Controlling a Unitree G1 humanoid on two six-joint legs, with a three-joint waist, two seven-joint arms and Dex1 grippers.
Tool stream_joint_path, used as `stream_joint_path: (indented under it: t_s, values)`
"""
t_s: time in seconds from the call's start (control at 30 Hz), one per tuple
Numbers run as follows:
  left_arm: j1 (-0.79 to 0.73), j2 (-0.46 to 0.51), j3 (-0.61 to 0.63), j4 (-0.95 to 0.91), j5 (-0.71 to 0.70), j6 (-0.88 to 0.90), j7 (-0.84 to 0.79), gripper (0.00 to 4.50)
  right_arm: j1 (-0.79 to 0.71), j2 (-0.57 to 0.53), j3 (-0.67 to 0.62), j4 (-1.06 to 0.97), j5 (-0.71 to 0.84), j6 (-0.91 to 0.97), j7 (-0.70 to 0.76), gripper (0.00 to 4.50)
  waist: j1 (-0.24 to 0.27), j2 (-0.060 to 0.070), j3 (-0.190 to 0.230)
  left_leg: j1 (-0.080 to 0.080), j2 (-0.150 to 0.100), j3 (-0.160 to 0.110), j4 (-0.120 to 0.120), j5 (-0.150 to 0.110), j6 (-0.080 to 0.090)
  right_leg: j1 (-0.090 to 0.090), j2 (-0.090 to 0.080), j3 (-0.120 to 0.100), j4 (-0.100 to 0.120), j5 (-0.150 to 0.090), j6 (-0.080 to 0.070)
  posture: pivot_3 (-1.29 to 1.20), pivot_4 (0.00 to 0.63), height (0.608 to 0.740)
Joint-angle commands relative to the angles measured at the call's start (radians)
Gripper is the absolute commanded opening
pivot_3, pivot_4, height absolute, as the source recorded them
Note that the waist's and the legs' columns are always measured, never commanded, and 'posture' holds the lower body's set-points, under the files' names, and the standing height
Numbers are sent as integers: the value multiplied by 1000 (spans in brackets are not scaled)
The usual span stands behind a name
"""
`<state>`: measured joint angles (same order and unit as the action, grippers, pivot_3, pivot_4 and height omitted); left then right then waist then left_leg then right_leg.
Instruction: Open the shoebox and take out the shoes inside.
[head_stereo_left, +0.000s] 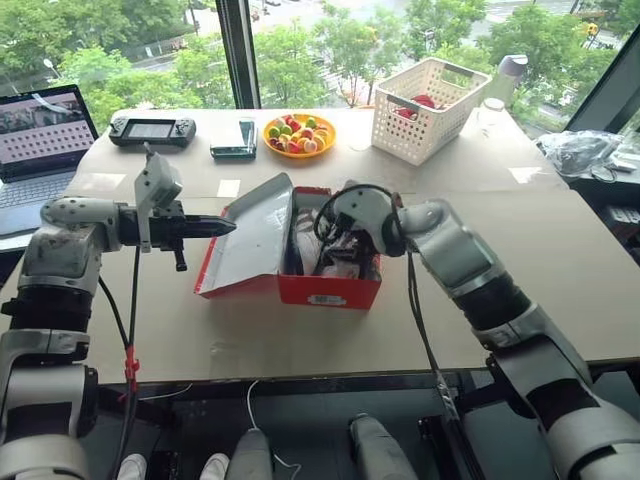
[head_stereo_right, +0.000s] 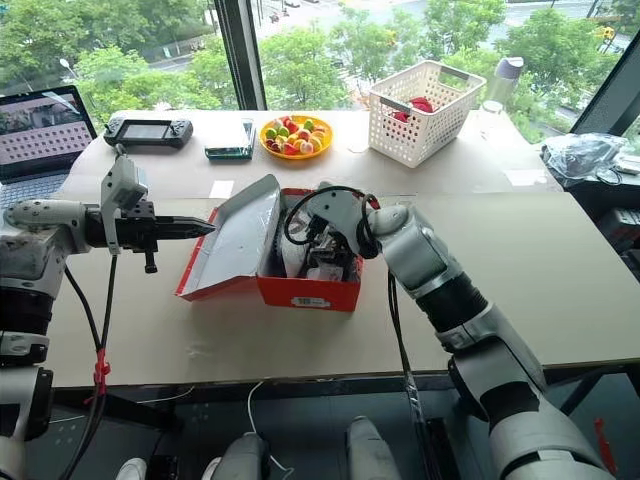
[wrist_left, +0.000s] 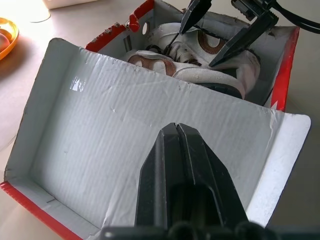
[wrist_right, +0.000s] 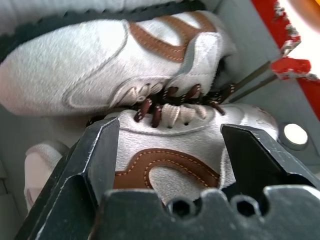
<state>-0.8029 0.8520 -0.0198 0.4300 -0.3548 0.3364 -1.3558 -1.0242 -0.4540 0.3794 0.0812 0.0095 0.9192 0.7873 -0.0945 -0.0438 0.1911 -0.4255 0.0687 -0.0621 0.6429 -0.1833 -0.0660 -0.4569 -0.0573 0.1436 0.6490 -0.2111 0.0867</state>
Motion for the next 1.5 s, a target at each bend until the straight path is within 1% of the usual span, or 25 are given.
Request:
stream_joint_path:
  t_s: [0.03,0.17,0.3,0.43,0.5,0.53,0.67,0.8,1.0,1.13,1.23,1.37,1.5]
  values:
    - [1,-2,24,-32,4,-9,8,0,-7,-38,-20,-102,21,65,29,3812,-1,0,0,0,0,0,0,0,0,0,0,0,0,0,0,0,150,693]
    - [1,-7,24,-29,6,-11,13,0,14,-46,25,-198,44,129,54,3812,-3,0,0,0,0,0,0,0,0,0,0,0,0,0,0,0,150,693]
    - [1,-11,25,-27,7,-9,18,0,18,-16,88,-233,20,148,20,3812,-9,0,0,1,0,0,0,0,0,-1,0,0,1,0,0,0,150,693]
    - [8,-15,28,-32,7,-7,24,0,15,58,140,-223,-10,155,-51,3812,-6,0,0,1,0,0,0,0,0,0,0,0,1,0,0,0,150,693]
    - [11,-17,33,-39,3,0,27,0,6,51,196,-196,-68,121,-83,3812,-4,0,0,1,0,0,1,0,0,0,0,0,1,0,0,0,150,693]
    - [12,-17,33,-41,3,0,29,0,5,50,201,-183,-79,112,-93,3812,-3,0,0,1,0,-1,0,0,0,0,0,0,1,0,0,0,150,693]
    - [20,-16,39,-60,-4,11,34,0,-12,-20,284,-137,-173,31,-94,3812,4,0,0,0,0,-1,0,0,0,0,0,0,0,0,0,0,150,693]
    - [30,-16,44,-75,-7,18,38,0,-25,-47,284,-104,-213,-10,-85,3812,6,0,0,0,0,0,1,0,0,0,0,-1,0,0,0,0,150,693]
    - [40,-15,52,-90,-10,23,45,0,-26,-81,234,-101,-225,-11,-58,3812,4,0,0,0,0,-1,0,0,0,0,0,-1,0,0,0,0,150,693]
    - [47,-12,57,-102,-11,27,51,0,-15,-100,156,-162,-170,49,-18,3812,4,0,0,0,0,-1,1,0,0,0,0,-1,0,0,0,0,150,693]
    - [52,-12,60,-108,-12,29,55,0,-16,-132,127,-238,-145,84,28,3812,3,0,0,0,0,-1,0,0,0,0,0,-1,0,0,0,0,150,693]
    - [54,-14,63,-112,-10,32,60,0,-2,-176,139,-285,-147,89,58,3812,1,0,0,0,0,-1,0,0,0,0,0,-1,0,0,0,0,150,693]
    - [54,-19,65,-115,-9,34,64,0,33,-188,172,-242,-182,51,36,3812,-2,0,0,0,0,-1,0,0,0,0,0,-1,0,0,0,0,150,693]
